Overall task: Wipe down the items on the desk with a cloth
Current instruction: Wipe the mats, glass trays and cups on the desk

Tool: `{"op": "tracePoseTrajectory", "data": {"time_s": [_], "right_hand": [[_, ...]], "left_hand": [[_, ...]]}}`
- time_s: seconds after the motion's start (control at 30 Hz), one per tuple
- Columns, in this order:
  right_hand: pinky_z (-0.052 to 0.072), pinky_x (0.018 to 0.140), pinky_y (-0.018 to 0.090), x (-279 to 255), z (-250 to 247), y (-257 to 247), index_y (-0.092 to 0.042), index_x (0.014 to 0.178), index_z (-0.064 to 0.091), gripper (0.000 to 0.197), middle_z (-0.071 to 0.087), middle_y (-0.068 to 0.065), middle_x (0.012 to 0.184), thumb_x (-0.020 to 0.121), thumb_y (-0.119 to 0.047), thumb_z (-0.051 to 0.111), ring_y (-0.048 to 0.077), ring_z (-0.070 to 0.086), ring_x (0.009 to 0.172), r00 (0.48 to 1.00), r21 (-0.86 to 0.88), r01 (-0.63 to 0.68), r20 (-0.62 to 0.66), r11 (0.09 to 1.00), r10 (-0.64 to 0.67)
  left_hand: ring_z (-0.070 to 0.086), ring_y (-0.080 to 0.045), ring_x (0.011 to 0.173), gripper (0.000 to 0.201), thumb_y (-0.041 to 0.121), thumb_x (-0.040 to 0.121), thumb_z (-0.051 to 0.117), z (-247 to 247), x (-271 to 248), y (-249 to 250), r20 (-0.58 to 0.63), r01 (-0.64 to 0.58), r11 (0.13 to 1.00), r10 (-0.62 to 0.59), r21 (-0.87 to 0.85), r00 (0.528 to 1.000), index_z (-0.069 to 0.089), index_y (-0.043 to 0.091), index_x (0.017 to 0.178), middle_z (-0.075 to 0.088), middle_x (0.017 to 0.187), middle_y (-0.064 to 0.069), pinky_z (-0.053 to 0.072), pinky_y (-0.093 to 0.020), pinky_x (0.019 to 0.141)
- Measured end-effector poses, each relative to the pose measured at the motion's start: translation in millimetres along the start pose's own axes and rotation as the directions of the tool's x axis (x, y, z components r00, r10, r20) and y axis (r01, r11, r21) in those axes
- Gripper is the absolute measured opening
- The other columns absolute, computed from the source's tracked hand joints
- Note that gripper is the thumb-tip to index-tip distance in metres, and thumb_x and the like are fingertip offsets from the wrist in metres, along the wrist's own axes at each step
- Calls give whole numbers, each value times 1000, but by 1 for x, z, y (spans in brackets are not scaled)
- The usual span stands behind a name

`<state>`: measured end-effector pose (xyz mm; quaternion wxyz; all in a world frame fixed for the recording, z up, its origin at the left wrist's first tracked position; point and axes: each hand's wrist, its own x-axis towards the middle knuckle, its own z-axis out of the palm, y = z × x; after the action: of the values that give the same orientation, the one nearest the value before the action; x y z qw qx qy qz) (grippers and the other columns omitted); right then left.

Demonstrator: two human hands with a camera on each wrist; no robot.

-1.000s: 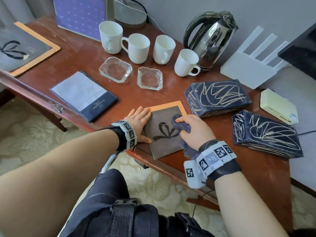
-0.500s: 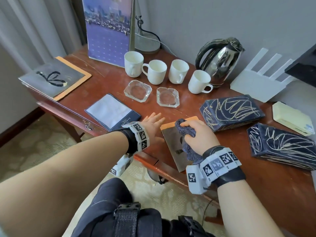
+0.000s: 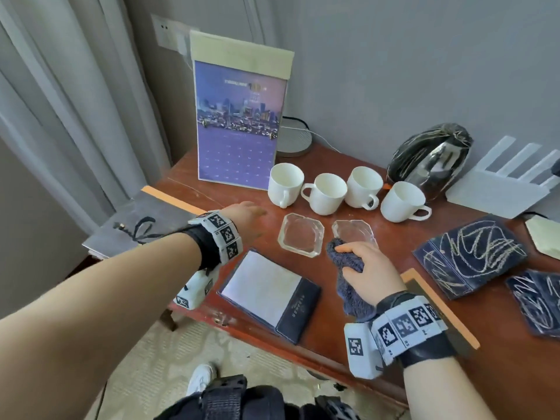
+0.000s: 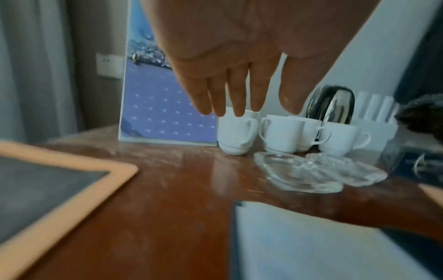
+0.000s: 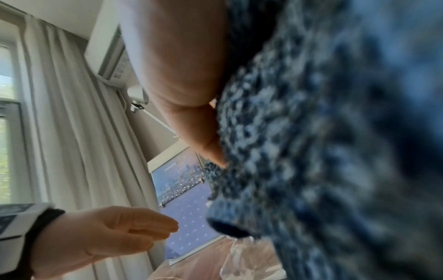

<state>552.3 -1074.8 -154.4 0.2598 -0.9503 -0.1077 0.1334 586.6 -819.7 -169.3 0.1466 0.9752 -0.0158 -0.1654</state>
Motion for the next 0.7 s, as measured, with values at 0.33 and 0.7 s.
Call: {"op": "tracePoseTrajectory", "data": {"time_s": [0.33, 0.7], "right_hand": [[32, 86, 16, 40, 14, -46, -23, 122, 56, 39, 48, -2, 130, 87, -6, 53, 11, 49, 108, 990, 34, -129, -57, 991, 131], [34, 90, 19, 33, -1, -18, -25, 123, 55, 39, 44, -5, 132, 88, -8, 52, 14, 49, 115, 981, 44, -187, -35, 981, 189]], "left_hand": [[13, -21, 143, 69, 19, 91, 56, -40, 79, -20, -29, -211, 955, 221, 211, 975, 17, 16, 148, 18, 155, -2, 17, -33, 114], [43, -26, 126, 39, 23, 91, 51, -37, 112, 22, 146, -162, 875, 106, 456, 984, 50, 17, 130, 57, 127, -4, 23, -37, 114]]}}
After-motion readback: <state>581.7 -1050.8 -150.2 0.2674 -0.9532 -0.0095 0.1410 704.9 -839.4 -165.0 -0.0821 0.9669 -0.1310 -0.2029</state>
